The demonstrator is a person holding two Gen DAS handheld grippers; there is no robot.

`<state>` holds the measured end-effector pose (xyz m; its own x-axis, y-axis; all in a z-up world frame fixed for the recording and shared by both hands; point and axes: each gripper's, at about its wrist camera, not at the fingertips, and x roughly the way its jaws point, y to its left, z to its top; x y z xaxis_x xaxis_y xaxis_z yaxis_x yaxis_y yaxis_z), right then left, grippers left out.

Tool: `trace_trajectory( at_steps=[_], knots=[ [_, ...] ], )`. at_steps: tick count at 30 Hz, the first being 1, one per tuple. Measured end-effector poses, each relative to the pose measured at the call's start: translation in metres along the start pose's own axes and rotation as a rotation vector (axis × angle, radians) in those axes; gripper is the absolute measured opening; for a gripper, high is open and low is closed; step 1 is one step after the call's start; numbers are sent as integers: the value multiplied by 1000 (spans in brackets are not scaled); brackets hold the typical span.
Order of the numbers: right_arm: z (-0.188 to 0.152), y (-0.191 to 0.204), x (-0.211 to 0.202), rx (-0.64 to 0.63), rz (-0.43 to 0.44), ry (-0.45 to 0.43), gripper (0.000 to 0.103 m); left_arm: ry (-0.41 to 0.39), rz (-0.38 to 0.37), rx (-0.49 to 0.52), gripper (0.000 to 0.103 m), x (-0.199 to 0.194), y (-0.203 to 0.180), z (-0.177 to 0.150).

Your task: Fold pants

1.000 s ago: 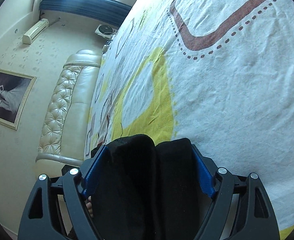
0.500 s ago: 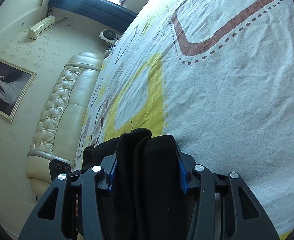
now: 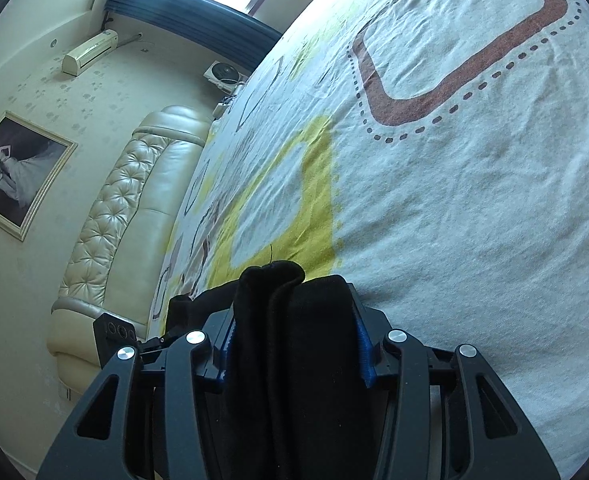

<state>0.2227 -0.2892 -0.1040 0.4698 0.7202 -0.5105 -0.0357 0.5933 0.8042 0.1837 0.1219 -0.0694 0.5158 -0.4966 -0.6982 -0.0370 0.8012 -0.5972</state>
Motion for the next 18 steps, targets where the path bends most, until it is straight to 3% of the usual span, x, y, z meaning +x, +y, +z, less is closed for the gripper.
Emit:
trace_trajectory(
  at_steps=[9, 18],
  knots=[
    [9, 4, 10, 1, 6, -24, 46, -14, 21, 3, 38, 0, 0, 10],
    [38, 14, 37, -7, 6, -55, 46, -41, 43, -9, 38, 6, 9, 42]
  ],
)
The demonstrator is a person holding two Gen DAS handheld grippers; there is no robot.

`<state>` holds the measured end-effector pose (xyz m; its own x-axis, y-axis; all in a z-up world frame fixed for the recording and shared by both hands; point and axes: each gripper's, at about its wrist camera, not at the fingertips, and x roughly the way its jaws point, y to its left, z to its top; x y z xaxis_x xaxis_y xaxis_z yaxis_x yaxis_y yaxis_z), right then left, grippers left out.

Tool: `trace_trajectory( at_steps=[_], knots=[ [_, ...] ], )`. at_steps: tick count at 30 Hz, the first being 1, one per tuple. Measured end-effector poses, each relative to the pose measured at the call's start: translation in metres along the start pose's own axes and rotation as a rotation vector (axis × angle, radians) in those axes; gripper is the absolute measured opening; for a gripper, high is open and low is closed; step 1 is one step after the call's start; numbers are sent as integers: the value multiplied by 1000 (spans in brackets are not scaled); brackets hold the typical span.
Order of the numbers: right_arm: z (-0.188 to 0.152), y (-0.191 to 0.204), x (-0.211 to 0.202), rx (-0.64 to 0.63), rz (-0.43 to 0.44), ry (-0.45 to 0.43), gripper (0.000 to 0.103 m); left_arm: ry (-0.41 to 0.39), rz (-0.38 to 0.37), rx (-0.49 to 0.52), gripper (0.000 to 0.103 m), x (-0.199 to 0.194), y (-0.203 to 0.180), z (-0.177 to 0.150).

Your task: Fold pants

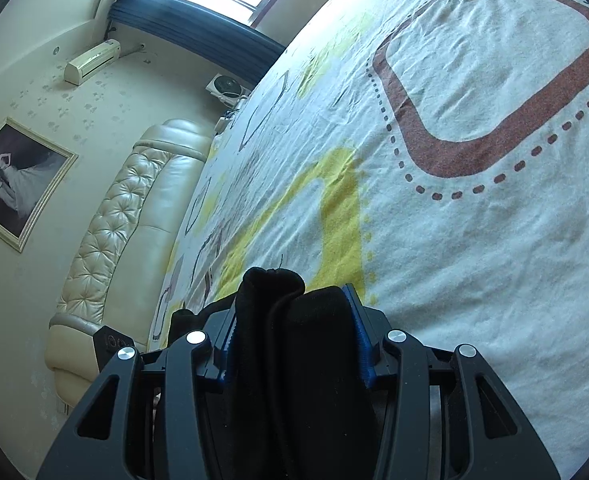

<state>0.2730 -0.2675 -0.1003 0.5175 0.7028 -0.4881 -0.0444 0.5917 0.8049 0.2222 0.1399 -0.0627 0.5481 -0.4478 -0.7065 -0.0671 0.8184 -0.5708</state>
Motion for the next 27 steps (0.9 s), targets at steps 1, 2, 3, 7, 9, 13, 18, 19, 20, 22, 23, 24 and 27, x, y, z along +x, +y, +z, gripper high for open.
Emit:
trace_trajectory(
  at_steps=[1, 2, 3, 7, 9, 13, 18, 19, 20, 22, 23, 24, 27],
  knots=[
    [3, 1, 4, -1, -2, -1, 46, -2, 6, 6, 38, 1, 0, 5],
    [6, 2, 8, -2, -3, -3, 46, -3, 11, 11, 38, 3, 1, 9],
    [9, 2, 11, -3, -3, -5, 46, -4, 17, 16, 38, 5, 1, 14],
    [18, 1, 22, -1, -6, -12, 46, 0, 34, 35, 38, 12, 0, 30],
    [20, -3, 25, 9, -6, -15, 46, 3, 37, 43, 38, 17, 0, 35],
    [18, -8, 24, 27, 7, -17, 46, 16, 12, 49, 43, 22, 3, 36],
    [15, -11, 11, 85, 36, 29, 59, 26, -110, -14, 60, 8, 20, 23],
    [12, -11, 4, 93, 38, 32, 63, 28, -129, -28, 63, 3, 23, 16],
    [9, -12, -4, 102, 41, 36, 67, 30, -149, -46, 65, -3, 26, 9],
    [0, -15, -22, 124, 39, 42, 70, 39, -192, -89, 66, -15, 33, -8],
    [-7, -17, -31, 133, 34, 38, 70, 41, -216, -107, 67, -22, 36, -17],
    [-13, -21, -40, 141, 30, 40, 70, 43, -231, -121, 67, -27, 39, -26],
    [-34, -29, -58, 169, 56, 58, 70, 48, -279, -161, 72, -42, 44, -55]
  ],
)
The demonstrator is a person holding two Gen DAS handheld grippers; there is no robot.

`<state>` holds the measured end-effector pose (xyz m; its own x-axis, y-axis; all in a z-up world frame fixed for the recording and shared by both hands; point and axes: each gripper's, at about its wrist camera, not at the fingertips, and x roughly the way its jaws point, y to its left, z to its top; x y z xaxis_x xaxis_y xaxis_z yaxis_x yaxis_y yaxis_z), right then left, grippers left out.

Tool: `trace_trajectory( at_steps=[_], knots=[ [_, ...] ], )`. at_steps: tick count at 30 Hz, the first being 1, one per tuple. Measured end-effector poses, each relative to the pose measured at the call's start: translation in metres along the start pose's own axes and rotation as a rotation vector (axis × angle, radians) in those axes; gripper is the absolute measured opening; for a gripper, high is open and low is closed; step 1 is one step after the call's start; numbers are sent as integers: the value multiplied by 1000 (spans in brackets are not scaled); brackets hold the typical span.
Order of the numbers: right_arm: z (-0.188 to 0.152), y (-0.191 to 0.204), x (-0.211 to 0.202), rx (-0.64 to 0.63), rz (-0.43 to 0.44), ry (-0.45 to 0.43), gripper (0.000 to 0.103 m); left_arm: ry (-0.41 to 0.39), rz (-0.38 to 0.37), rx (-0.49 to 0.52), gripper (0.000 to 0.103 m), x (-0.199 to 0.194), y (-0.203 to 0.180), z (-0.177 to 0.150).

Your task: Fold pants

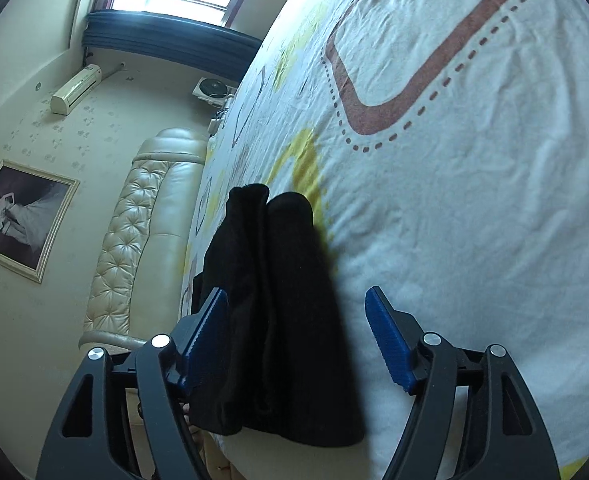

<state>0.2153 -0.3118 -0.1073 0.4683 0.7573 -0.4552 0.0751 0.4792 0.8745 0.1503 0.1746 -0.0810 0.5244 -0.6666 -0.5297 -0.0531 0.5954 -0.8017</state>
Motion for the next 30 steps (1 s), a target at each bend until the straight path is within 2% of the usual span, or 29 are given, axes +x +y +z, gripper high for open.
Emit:
trace_trajectory(
  at_steps=[3, 5, 10, 14, 16, 18, 21, 22, 24, 25, 26, 30],
  knots=[
    [-19, -2, -1, 39, 57, 49, 74, 16, -37, -26, 75, -7, -2, -24],
    [-29, 2, 1, 36, 72, 66, 79, 33, -51, -20, 81, -4, -7, -36],
    [-32, 14, 6, 0, 13, 54, 82, 24, 1, 5, 85, 7, -20, -44],
    [-25, 11, -4, -30, -89, 55, 82, 13, -32, -58, 85, 5, -13, -41],
    [-29, 8, -2, -24, -56, 92, 82, 15, -46, -58, 85, 6, -10, -39],
    [-35, 10, 9, -31, -25, 170, 85, 14, -32, -46, 85, 8, -13, -40],
    [-38, 17, 15, -41, -66, 160, 86, 9, 9, -23, 85, 13, -19, -42],
    [-38, 14, 15, -23, -64, 136, 83, 8, 24, -15, 85, 14, -22, -42],
    [-41, 12, 15, -25, -97, 116, 64, 5, 52, -7, 84, 15, -25, -45],
    [-43, 10, 14, -30, -111, 117, 54, 3, 77, -7, 77, 15, -24, -45],
    [-44, 6, 12, -20, -97, 110, 49, 4, 104, -7, 69, 15, -24, -45],
    [-48, -4, 6, 26, -46, 88, 44, -2, 133, 4, 59, 16, -26, -46]
  ],
)
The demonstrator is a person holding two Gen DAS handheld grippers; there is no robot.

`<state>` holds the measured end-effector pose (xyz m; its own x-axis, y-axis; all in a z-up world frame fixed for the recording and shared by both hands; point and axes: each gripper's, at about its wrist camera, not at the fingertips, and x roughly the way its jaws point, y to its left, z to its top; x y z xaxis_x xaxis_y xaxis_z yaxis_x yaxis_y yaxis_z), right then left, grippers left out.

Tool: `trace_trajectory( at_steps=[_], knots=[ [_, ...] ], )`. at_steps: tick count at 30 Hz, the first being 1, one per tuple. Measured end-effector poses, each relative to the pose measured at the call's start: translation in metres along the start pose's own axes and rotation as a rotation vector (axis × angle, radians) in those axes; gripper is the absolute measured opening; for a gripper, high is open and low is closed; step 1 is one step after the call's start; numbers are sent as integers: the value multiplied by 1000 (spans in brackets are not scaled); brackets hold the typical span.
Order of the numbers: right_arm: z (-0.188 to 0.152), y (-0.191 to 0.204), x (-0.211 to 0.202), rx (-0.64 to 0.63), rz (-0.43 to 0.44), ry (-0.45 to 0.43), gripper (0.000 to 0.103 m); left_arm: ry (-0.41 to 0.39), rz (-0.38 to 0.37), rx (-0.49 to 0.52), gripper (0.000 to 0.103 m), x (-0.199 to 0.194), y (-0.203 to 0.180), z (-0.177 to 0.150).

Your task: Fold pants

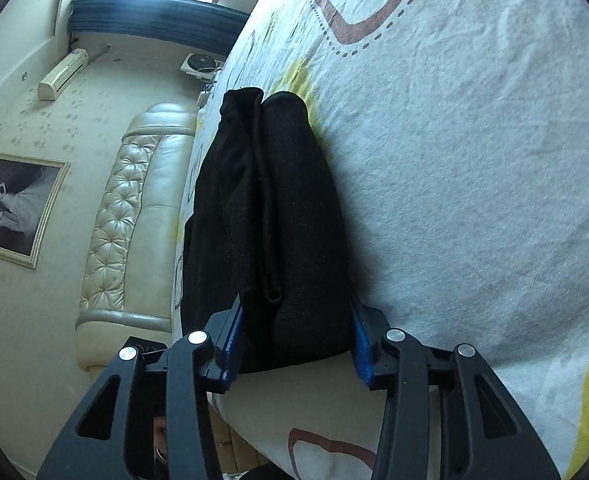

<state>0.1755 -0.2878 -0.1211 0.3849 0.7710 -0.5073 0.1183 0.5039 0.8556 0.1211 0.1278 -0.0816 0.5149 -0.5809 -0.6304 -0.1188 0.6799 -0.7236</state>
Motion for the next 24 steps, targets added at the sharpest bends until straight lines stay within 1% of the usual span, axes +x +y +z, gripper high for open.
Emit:
trace_trajectory(
  at_steps=[5, 7, 12, 24],
  knots=[
    [-2, 2, -4, 16, 32, -16, 38, -3, 31, 8, 49, -4, -7, 0],
    [-3, 3, -8, 11, 37, -20, 37, -8, 43, 15, 47, -6, -9, 0],
    [-8, 4, -14, 9, 44, -29, 37, -8, 68, 20, 46, -8, -13, 1],
    [-13, 2, -14, 28, 48, -29, 37, 10, 61, 24, 46, -12, -7, -1]
  ],
)
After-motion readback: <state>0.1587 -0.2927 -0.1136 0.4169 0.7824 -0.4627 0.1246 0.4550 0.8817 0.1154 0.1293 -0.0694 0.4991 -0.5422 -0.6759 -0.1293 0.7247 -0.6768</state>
